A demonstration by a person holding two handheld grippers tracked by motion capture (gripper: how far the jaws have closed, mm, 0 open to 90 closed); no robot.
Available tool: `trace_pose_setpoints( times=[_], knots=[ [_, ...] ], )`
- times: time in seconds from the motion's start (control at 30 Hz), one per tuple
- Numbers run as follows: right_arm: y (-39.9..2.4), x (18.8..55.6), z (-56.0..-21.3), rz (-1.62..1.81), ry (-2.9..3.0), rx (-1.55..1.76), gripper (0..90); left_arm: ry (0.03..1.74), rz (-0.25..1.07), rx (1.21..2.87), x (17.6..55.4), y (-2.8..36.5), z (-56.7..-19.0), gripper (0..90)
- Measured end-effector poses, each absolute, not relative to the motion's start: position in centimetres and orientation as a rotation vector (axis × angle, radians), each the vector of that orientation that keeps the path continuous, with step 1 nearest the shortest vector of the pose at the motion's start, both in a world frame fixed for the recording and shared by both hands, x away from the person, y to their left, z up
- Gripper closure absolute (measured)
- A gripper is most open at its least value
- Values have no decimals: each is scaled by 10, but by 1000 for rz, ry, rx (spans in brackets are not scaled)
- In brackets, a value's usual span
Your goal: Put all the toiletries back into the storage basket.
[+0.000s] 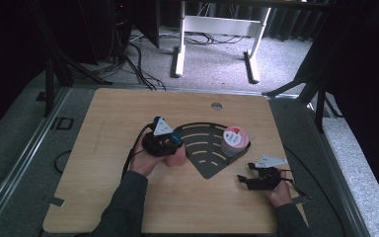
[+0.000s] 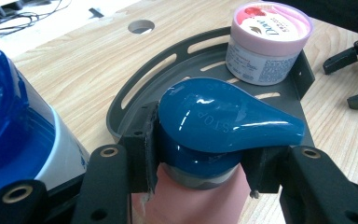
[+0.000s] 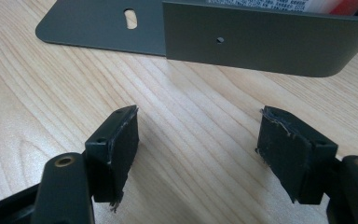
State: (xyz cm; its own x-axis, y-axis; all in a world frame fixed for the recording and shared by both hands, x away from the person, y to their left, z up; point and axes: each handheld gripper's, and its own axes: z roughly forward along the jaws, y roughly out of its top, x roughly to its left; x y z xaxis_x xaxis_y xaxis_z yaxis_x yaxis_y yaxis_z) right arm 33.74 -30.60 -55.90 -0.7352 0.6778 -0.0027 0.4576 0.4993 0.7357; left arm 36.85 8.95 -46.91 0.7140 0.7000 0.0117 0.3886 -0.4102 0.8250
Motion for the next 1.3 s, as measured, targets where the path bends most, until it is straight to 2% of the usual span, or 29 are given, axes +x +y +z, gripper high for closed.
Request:
trace_pose_setpoints(
  times=[0.5,1.3],
  knots=[
    [-306,337,-559,1075,2455,957,287,839,441,2050,364,89,-465,525],
    [-306,338,-559,1077,2455,954,287,812,462,2041,356,79,-437,525]
  ],
)
